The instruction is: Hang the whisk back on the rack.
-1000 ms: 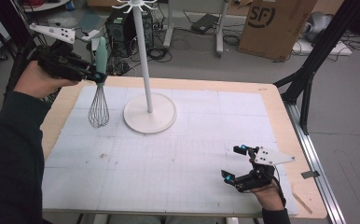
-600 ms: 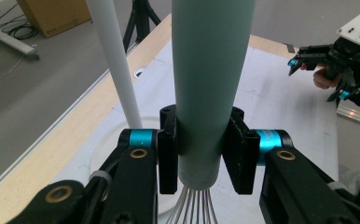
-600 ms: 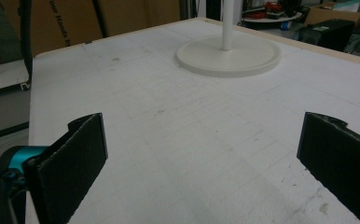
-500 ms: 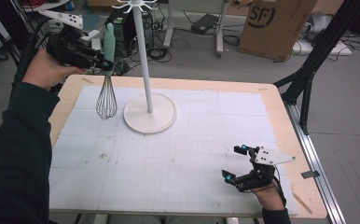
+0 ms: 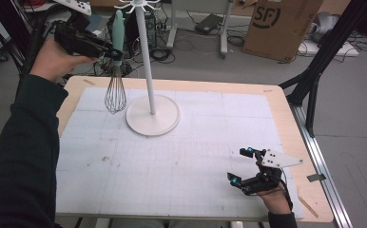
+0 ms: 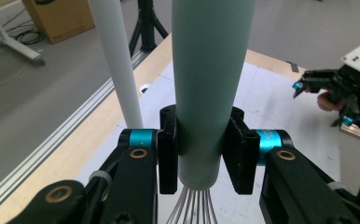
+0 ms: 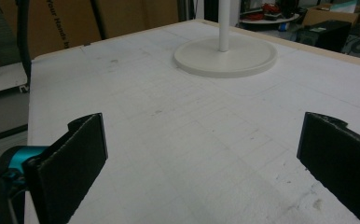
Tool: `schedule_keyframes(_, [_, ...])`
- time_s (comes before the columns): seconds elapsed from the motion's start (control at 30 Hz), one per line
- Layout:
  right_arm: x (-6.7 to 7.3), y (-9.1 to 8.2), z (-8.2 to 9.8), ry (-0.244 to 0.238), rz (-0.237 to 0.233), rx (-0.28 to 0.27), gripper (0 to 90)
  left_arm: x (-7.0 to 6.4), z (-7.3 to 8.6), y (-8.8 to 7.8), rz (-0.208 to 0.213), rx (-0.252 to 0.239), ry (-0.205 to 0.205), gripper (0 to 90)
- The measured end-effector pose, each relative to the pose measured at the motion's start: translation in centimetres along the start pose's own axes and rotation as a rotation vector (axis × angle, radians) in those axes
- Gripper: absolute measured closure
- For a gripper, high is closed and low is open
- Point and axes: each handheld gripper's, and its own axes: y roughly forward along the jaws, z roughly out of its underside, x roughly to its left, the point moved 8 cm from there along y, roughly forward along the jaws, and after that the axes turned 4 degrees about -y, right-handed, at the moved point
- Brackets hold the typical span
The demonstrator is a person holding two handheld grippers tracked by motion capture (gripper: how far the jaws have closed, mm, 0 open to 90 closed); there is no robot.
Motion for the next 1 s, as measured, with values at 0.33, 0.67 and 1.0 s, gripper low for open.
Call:
schedule_keyframes(0.33, [0.0, -0.2, 0.1, 0.009, -0.003, -0.003, 0.5, 0.6, -0.3, 0.7, -0.029, 0.006, -0.016, 69.2])
schedule_keyframes(0.67, [-0.2, -0.1, 0.2, 0.008, -0.001, 0.000, 0.5, 0.7, -1.1, 0.9, -0.033, -0.013, -0.026, 69.2])
schedule_keyframes(1.0, [-0.2, -0.3, 0.2, 0.012, -0.001, -0.003, 0.5, 1.2, -1.1, 1.6, -0.070, 0.008, -0.027, 69.2])
